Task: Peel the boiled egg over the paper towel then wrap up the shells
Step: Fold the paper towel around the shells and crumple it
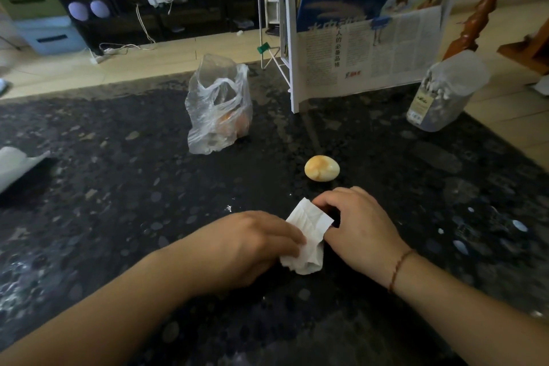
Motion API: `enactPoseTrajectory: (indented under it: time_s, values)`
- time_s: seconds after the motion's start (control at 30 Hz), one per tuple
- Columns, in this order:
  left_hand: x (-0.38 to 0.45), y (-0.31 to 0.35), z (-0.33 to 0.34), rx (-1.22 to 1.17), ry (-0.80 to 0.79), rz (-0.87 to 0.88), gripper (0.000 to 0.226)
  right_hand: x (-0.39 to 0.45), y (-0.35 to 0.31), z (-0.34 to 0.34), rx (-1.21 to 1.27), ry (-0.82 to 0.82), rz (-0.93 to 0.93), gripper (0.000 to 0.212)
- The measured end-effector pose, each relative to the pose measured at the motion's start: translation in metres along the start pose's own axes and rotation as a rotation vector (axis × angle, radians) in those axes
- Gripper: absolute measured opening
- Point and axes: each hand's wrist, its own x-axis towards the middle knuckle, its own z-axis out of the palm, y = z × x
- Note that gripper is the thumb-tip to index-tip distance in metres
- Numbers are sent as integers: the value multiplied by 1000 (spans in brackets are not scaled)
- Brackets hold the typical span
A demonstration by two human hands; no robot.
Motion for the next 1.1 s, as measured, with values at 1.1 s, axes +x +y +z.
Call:
enactPoseTrajectory:
  time_s: [1.1]
  values:
    - [41,34,-20,-1647,658,-795,49,19,-20,14,165,523,-581,44]
